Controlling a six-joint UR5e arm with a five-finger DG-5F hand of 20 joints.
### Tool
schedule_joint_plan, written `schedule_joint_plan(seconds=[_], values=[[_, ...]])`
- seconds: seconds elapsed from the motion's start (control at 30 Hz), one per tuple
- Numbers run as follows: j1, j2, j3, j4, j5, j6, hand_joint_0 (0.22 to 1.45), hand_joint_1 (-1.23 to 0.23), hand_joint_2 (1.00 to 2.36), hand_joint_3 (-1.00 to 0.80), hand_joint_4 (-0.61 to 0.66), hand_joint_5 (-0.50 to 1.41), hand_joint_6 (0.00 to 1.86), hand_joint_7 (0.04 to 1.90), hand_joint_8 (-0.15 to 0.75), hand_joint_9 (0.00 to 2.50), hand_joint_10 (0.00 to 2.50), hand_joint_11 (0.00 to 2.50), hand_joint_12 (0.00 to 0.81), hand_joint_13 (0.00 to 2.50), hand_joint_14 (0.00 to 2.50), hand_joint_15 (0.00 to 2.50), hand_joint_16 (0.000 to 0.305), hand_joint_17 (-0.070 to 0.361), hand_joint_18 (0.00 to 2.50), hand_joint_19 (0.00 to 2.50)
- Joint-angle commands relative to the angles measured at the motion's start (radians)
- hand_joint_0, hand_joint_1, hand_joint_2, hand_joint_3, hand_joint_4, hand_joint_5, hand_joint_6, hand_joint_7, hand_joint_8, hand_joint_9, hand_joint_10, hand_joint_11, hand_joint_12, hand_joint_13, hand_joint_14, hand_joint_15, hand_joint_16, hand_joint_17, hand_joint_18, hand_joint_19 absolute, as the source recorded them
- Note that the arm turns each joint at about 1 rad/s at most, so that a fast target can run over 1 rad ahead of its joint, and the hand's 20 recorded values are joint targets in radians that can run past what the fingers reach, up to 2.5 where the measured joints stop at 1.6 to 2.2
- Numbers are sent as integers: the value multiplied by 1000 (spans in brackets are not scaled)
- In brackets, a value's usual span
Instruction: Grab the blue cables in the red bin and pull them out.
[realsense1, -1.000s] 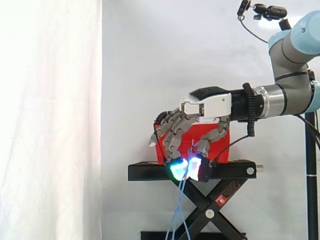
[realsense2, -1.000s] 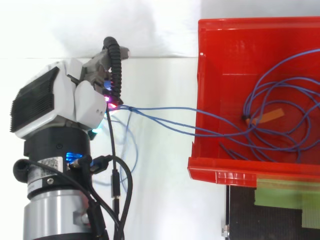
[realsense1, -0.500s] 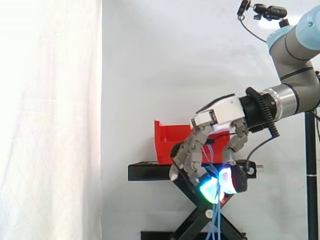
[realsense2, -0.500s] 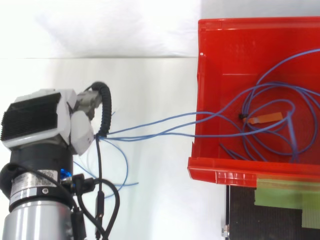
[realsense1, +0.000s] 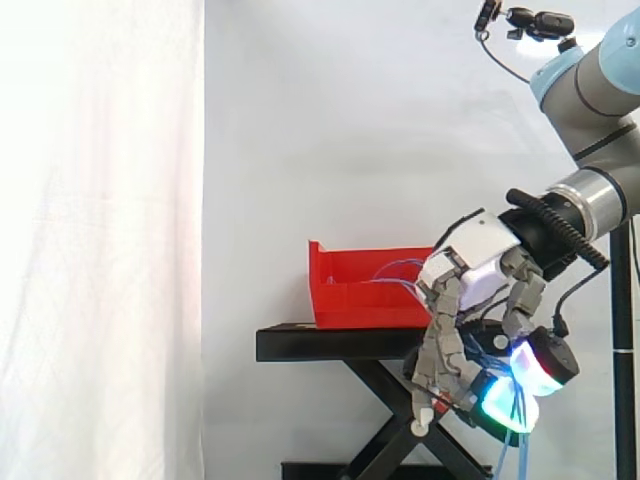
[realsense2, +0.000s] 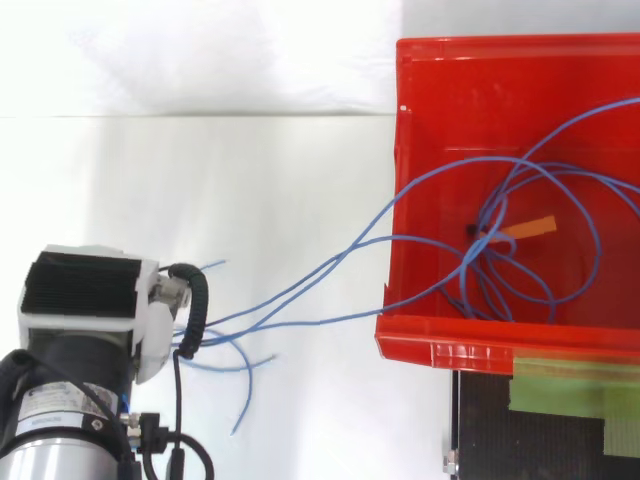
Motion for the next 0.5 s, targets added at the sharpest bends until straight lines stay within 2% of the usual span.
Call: schedule_joint_plan(seconds=[0.0, 0.17, 0.23, 0.3, 0.33, 0.37, 0.4, 0.47], values=[[9, -1, 1, -22, 47, 647, 932, -763, 1000, -1000, 47, 793, 533, 718, 263, 974, 23, 936, 343, 594, 13, 342, 44, 99, 519, 483], [22, -1, -1, -13, 99, 711, 932, -763, 1000, -1000, 46, 794, 529, 710, 268, 974, 26, 948, 342, 596, 13, 342, 44, 98, 520, 491], [22, 1, -1, -7, 104, 713, 931, -764, 1000, -1000, 41, 794, 527, 712, 262, 977, 25, 933, 343, 598, 13, 336, 44, 98, 520, 491], [29, -1, 1, 75, 124, 704, 930, -764, 1000, -1000, 41, 794, 525, 712, 263, 977, 26, 930, 343, 598, 13, 343, 44, 98, 519, 490], [29, 1, 1, 138, 127, 691, 931, -763, 1000, -1000, 42, 793, 524, 720, 263, 976, 26, 941, 342, 599, 13, 339, 44, 98, 520, 491], [27, -1, 1, 170, 128, 684, 930, -764, 1000, -1000, 42, 793, 524, 720, 262, 976, 26, 931, 342, 599, 13, 340, 44, 98, 520, 491], [29, -1, -1, 254, 127, 651, 930, -764, 1000, -1000, 42, 794, 523, 713, 262, 976, 25, 928, 343, 598, 15, 345, 44, 98, 520, 490], [27, -1, 1, 316, 127, 616, 930, -765, 1000, -1000, 41, 794, 521, 713, 263, 976, 25, 942, 344, 604, 13, 344, 44, 99, 520, 491]])
